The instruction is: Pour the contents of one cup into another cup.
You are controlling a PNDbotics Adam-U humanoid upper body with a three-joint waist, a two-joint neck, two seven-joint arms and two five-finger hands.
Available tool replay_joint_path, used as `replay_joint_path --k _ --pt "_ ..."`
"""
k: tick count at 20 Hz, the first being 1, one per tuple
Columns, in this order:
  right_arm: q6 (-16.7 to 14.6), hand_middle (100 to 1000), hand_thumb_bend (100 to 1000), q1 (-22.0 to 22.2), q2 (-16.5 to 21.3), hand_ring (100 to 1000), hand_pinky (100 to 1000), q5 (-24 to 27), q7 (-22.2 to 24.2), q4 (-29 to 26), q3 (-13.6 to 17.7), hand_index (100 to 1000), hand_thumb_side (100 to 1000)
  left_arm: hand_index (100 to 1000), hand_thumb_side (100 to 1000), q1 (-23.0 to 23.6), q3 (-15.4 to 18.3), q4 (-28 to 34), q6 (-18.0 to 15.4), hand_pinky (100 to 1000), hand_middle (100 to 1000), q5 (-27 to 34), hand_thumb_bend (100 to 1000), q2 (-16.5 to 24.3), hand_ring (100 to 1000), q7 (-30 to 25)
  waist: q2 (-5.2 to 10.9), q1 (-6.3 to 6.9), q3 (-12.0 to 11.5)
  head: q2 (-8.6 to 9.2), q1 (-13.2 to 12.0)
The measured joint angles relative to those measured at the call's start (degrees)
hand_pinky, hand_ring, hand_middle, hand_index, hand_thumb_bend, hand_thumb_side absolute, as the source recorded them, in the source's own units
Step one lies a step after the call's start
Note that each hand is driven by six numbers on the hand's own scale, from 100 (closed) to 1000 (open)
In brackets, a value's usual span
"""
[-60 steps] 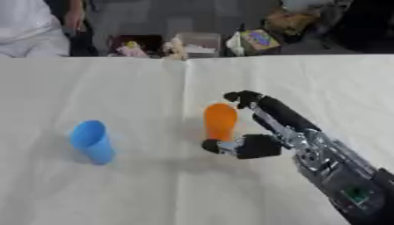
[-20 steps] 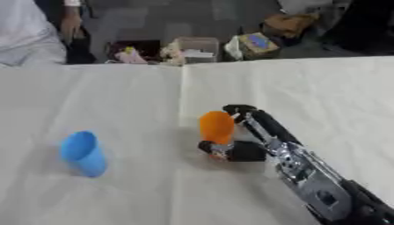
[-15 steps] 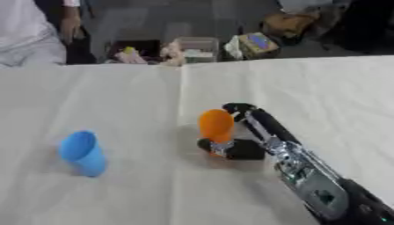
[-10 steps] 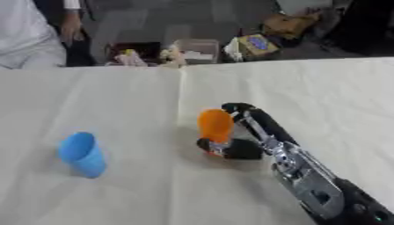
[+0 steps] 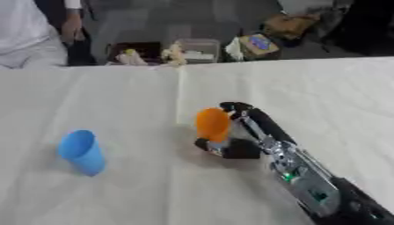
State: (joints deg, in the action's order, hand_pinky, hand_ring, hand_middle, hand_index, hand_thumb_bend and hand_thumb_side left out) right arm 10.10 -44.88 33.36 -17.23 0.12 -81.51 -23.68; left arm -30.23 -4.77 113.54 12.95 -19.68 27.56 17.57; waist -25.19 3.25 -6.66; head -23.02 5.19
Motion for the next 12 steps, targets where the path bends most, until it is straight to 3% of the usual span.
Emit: replay_joint_path --k 5,12 --pt "0.16 843 689 -0.02 0.01 823 853 -1.04 1.12 -0.27 -0.01 952 731 934 904 -0.05 -0.01 0.0 -0.09 618 830 0.01 100 0.0 783 -0.09 -0.1 -0.21 -0.05 0.01 0.02" --pt "1.17 835 691 -0.01 0.05 822 852 -2.31 2.76 -1.24 -0.01 945 719 935 903 -0.06 -0.01 0.0 -0.16 619 831 0.01 100 0.0 783 -0.18 -0.1 -0.39 -0.01 0.01 0.02"
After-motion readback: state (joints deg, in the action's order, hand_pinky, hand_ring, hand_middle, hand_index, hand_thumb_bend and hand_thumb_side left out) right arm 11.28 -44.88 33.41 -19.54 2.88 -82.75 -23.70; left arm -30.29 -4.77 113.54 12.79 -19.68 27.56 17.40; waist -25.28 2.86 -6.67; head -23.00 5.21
